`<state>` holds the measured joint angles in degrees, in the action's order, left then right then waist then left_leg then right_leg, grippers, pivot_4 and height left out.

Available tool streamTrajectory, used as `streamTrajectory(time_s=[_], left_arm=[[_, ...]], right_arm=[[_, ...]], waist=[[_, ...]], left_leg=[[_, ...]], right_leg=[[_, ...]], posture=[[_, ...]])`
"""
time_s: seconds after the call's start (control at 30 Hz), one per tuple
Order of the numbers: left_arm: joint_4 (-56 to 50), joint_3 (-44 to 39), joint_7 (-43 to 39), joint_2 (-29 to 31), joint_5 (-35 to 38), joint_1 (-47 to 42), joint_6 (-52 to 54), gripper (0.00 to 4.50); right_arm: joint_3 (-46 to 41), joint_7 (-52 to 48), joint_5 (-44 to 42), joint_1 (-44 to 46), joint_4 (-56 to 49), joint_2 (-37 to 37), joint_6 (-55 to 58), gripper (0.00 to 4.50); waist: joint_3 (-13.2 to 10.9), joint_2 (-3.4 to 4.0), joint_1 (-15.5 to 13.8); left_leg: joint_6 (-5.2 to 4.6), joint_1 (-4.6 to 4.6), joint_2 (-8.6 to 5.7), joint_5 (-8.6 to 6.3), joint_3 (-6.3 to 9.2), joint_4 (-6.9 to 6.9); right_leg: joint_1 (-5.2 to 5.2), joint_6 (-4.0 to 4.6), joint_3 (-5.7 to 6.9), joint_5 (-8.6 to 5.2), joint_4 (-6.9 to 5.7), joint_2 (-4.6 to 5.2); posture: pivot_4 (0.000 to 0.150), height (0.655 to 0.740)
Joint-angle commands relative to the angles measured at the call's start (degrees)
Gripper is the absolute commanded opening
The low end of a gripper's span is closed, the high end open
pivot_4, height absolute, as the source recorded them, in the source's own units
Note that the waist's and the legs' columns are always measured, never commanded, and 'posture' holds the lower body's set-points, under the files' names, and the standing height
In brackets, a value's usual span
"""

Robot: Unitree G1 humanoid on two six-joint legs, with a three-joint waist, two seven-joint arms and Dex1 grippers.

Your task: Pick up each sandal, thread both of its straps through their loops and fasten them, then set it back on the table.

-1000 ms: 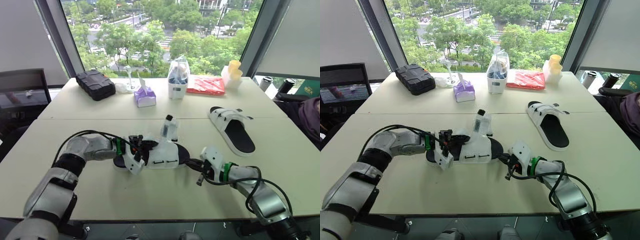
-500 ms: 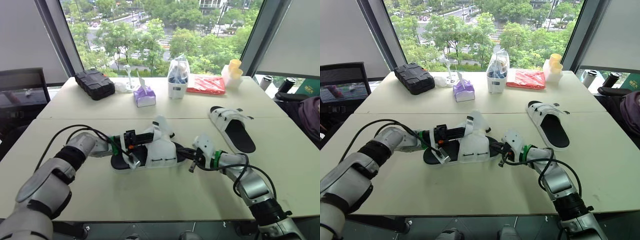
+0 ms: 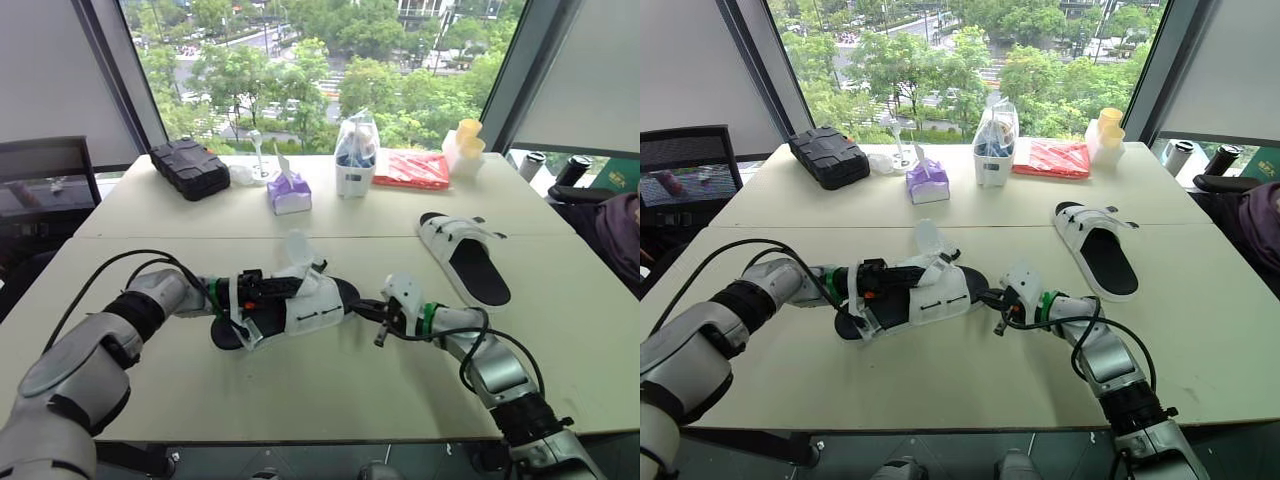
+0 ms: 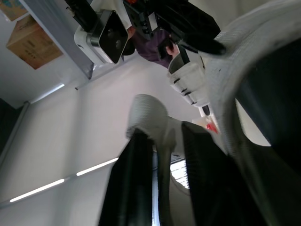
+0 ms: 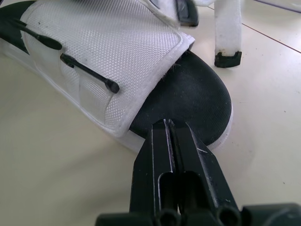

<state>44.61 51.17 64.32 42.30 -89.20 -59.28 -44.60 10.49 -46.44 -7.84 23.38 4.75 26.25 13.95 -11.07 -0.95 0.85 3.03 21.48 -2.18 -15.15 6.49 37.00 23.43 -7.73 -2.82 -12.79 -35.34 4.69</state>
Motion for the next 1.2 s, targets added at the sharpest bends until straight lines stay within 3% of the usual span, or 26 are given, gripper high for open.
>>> streamTrajectory(time_s=[0.03,0.13,0.33,0.67,0.73,0.87,0.97,1.07,1.2], left_arm=[[0.8,1.4,0.2,0.3,0.4,-1.0,0.7,2.95],[-0.2,2.9,1.2,1.2,-0.5,-0.8,0.5,4.45],[1.7,4.7,-3.3,2.4,2.7,-1.6,-8.6,4.45],[4.5,-1.9,-7.8,5.4,10.6,-3.8,-6.0,4.45],[6.9,-3.8,-13.6,5.8,16.2,-3.2,-11.7,4.45],[15.9,-8.2,-35.7,5.3,34.3,-1.0,-26.0,4.45],[14.8,-11.6,-46.0,6.1,43.0,1.2,-28.3,4.45],[6.0,-14.3,-46.1,10.4,39.8,4.5,-26.9,4.45],[-2.7,-19.7,-39.1,15.0,35.0,10.1,-23.2,4.45]], right_arm=[[-0.4,0.1,0.2,1.1,-0.1,-0.5,-1.2,0.00],[-0.3,0.1,0.4,1.2,0.4,-0.7,-1.5,0.00],[-0.4,0.2,0.7,1.8,1.6,-0.9,-2.1,0.00],[-0.2,0.2,1.1,3.4,4.5,-1.8,-3.9,0.00],[-0.2,0.1,1.2,3.7,5.0,-2.0,-4.3,0.00],[-0.3,-0.2,1.3,4.3,6.4,-2.1,-5.0,0.00],[-0.2,-0.3,1.4,4.7,7.2,-2.4,-5.6,0.00],[0.0,-0.3,1.7,5.2,8.4,-2.9,-6.3,0.00],[0.0,-0.3,2.0,5.5,9.2,-3.3,-7.1,0.00]], waist=[[0.0,0.00,0.0],[0.0,0.00,0.0],[0.0,0.00,0.1],[0.0,0.00,0.2],[0.0,0.00,0.2],[0.0,0.00,0.3],[0.0,0.00,0.2],[0.0,-0.01,0.3],[0.0,0.00,0.3]], left_leg=[[0.00,-0.01,0.00,0.00,0.00,0.00],[0.00,-0.02,0.00,0.00,0.00,0.00],[0.00,-0.07,0.00,0.00,0.00,0.03],[0.00,-0.06,0.00,0.01,0.00,0.05],[0.00,-0.06,0.00,0.00,0.00,0.04],[0.00,-0.06,0.00,0.00,-0.02,0.02],[0.00,-0.04,0.00,0.00,-0.02,0.02],[0.00,-0.03,0.01,0.00,-0.01,0.03],[0.00,-0.07,0.01,0.00,-0.01,0.01]], right_leg=[[-0.01,0.00,0.00,0.00,0.00,0.00],[-0.02,0.00,0.00,0.00,0.00,0.00],[-0.03,0.00,0.00,0.00,-0.09,0.00],[-0.02,-0.01,0.00,-0.01,-0.10,0.00],[-0.02,0.01,0.00,0.00,-0.10,0.00],[0.01,0.04,0.00,0.01,-0.09,0.00],[0.01,0.05,0.00,0.02,-0.09,0.00],[0.01,0.05,-0.01,0.02,-0.09,0.00],[0.01,0.05,-0.03,0.02,-0.11,0.00]], posture=[[0.150,0.7400],[0.150,0.7400],[0.150,0.7400],[0.150,0.7400],[0.150,0.7400],[0.150,0.7400],[0.150,0.7400],[0.150,0.7400],[0.150,0.7400]])
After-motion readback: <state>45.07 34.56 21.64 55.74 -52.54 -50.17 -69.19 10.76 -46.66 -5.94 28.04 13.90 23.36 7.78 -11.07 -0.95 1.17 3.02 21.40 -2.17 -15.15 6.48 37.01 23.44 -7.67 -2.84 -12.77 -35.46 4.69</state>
